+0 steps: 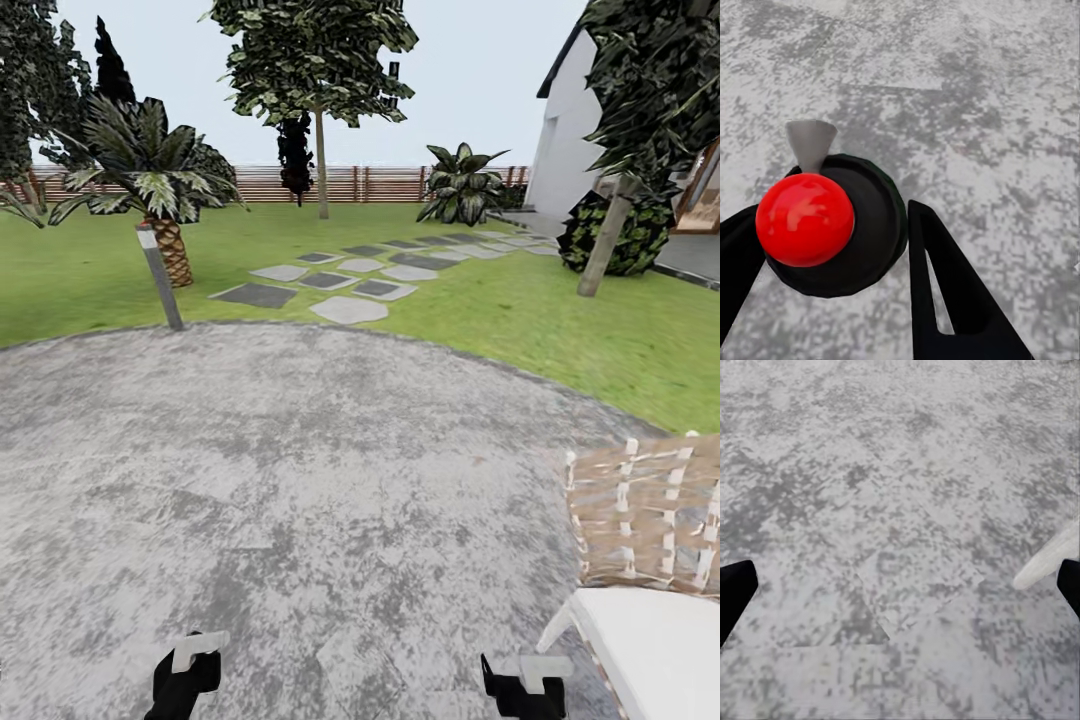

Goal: In the garden, pick up the pesticide atomizer on the floor and spray pesticide onto both trees until each tree trunk is fully covered.

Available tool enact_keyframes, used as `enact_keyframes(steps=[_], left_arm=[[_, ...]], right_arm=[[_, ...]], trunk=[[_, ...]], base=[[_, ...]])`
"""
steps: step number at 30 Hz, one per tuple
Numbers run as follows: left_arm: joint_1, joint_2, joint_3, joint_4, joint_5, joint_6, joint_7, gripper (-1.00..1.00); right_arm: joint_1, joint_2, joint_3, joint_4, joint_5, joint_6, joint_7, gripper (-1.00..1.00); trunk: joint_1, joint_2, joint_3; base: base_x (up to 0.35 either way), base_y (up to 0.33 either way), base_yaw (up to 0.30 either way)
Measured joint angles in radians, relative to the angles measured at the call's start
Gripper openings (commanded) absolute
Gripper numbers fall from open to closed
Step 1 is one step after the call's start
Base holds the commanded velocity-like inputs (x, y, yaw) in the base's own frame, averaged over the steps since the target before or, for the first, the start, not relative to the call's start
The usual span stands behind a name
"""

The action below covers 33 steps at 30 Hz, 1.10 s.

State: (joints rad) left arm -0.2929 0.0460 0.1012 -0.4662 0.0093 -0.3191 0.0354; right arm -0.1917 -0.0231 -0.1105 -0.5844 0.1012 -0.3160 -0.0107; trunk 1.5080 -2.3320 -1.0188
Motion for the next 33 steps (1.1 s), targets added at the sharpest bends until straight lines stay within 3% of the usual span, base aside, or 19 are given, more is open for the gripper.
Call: enact_keyframes(steps=[6, 17, 25, 33], left_arm=[[0.0, 0.0, 0.0, 0.0, 0.0, 0.0, 0.0, -1.0], [0.0, 0.0, 0.0, 0.0, 0.0, 0.0, 0.0, -1.0], [0.0, 0.0, 0.0, 0.0, 0.0, 0.0, 0.0, -1.0], [0.0, 0.0, 0.0, 0.0, 0.0, 0.0, 0.0, -1.0]], right_arm=[[0.0, 0.0, 0.0, 0.0, 0.0, 0.0, 0.0, 1.0], [0.0, 0.005, 0.001, 0.0, 0.0, -0.003, -0.005, 1.0], [0.022, 0.005, -0.001, 0.0, -0.002, -0.192, -0.007, 1.0], [0.028, 0.006, 0.004, 0.149, 0.0, -0.217, 0.001, 1.0]], trunk=[[0.0, 0.0, 0.0], [0.0, 0.0, 0.0], [0.0, 0.0, 0.0], [0.0, 0.0, 0.0]], base=[[0.338, 0.0, 0.221], [0.338, 0.0, 0.024], [0.338, 0.0, 0.0], [0.338, 0.0, 0.0]])
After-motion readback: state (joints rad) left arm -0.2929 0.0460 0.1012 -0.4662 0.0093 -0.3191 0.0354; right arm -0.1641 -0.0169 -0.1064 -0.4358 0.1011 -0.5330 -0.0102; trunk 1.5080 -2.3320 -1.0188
